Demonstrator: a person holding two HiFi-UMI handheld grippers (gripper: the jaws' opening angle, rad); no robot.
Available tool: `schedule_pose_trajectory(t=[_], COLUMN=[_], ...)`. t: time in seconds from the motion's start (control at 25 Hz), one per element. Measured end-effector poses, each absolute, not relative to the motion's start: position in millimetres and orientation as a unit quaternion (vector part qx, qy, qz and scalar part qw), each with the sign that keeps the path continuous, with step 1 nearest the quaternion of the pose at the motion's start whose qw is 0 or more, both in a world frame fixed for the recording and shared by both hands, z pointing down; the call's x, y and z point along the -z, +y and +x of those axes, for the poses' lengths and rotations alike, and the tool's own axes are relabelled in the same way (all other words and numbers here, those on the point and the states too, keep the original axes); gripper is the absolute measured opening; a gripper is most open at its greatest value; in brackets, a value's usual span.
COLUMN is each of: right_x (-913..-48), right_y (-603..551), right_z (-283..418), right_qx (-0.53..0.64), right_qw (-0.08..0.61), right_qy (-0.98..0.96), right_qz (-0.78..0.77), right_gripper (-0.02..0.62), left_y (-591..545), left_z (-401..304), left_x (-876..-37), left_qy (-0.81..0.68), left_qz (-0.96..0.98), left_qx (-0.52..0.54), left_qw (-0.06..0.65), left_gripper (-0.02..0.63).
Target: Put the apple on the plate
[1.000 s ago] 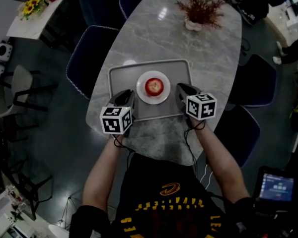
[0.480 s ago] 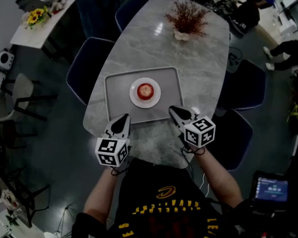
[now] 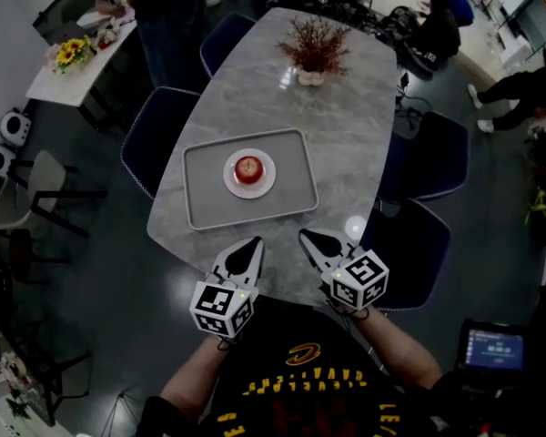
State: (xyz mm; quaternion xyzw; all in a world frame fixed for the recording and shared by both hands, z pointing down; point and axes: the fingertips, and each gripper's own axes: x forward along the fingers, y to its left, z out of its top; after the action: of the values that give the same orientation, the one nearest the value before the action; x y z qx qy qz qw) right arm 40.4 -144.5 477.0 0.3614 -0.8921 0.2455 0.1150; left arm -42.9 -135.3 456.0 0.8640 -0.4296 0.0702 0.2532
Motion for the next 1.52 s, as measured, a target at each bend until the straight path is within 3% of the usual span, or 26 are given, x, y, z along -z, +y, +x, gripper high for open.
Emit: schedule_pose_trajectory(t=[0.48,1.08,1.52], right_x=[-426,-303,-291], right_y=[-87,-70,-66], right_z=[69,64,60], right_qx=[-0.208,-0.096,-0.031], right_qw=[0.069,-0.022,-0.032], right_qy=[-0.898,-0.919,-0.918], right_qz=[0.381,0.382,0.394], right_gripper=[0.006,0.006,0.006], left_y=[-77,-49,-47], left_z=[8,23,23], left_x=[-399,-277,-285], left_qy=[-0.414,-0.409,-0.408], left_qz=[0.882,0.904,0.907], left_qx=[-0.034,0.05,0.042], left_qw=[0.222,0.114,0.092], left_gripper=[0.002,0.002,0.002])
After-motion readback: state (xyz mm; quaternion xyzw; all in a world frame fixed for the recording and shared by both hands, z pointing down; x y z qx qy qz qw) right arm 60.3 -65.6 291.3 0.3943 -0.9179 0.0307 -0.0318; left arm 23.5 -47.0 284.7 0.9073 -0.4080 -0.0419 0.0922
